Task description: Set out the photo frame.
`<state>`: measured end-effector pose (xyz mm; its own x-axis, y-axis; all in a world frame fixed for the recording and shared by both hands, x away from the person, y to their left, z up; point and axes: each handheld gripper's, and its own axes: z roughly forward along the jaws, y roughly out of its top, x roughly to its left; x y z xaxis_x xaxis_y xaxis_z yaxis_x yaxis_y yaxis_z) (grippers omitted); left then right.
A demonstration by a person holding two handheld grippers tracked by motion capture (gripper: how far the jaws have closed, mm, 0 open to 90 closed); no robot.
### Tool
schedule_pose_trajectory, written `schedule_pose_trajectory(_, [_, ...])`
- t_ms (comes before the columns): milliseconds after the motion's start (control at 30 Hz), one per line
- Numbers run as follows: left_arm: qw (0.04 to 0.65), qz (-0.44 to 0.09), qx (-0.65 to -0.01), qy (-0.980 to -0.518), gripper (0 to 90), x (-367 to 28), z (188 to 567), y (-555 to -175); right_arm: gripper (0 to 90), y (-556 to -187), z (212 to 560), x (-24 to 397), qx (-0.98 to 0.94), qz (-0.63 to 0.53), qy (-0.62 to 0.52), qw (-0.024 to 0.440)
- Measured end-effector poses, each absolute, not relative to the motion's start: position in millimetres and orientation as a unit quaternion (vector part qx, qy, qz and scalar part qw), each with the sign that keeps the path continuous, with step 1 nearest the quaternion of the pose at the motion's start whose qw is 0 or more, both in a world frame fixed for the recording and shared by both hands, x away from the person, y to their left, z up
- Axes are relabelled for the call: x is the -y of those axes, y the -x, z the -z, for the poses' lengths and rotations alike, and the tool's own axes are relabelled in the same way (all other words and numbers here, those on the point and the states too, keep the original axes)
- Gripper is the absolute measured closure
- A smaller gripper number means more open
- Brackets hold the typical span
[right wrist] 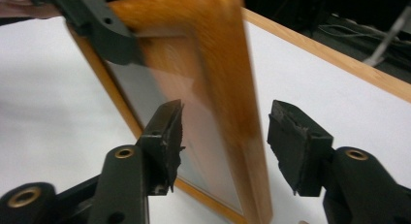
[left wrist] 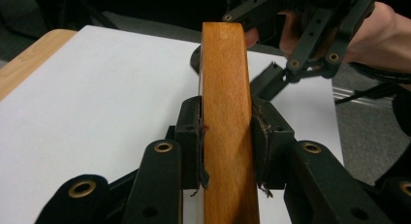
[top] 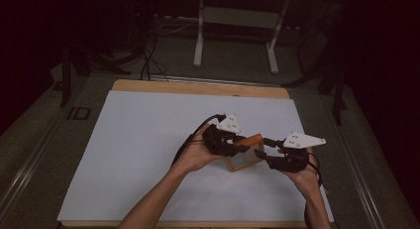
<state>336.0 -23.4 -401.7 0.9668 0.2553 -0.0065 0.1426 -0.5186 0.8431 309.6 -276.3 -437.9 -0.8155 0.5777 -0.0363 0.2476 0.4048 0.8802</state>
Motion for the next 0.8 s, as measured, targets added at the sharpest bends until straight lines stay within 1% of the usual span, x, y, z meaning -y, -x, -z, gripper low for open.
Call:
schedule_pose_trajectory(167, [0.486, -0.038, -0.111, -0.866, 66.8, 23, 404, -342, 47.3, -309, 438, 272, -0.824, -0.482, -0.239, 0.177])
schedule_pose_trajectory(333, [0.498, -0.032, -0.125, -0.858, 60.4, 17, 405, -347, 60.8, -305, 438, 279, -0.822, -0.489, -0.23, 0.181])
schedule_pose_trajectory(400, [0.501, -0.026, -0.131, -0.855, 57.7, 15, 405, -348, 64.1, -303, 437, 280, -0.824, -0.49, -0.222, 0.179])
schedule_pose_trajectory(467, [0.503, -0.031, -0.135, -0.853, 53.1, 13, 405, -347, 67.2, -300, 436, 281, -0.827, -0.487, -0.213, 0.18])
schedule_pose_trajectory(567, [0.52, -0.024, -0.14, -0.842, 46.5, 7, 404, -346, 68.0, -298, 435, 281, -0.831, -0.479, -0.21, 0.189])
schedule_pose_trajectory(667, [0.541, -0.013, -0.154, -0.827, 42.9, -3, 405, -346, 68.2, -298, 436, 282, -0.831, -0.478, -0.214, 0.188])
schedule_pose_trajectory(800, [0.56, -0.022, -0.176, -0.809, 39.2, -17, 409, -345, 68.2, -297, 438, 285, -0.827, -0.482, -0.219, 0.187])
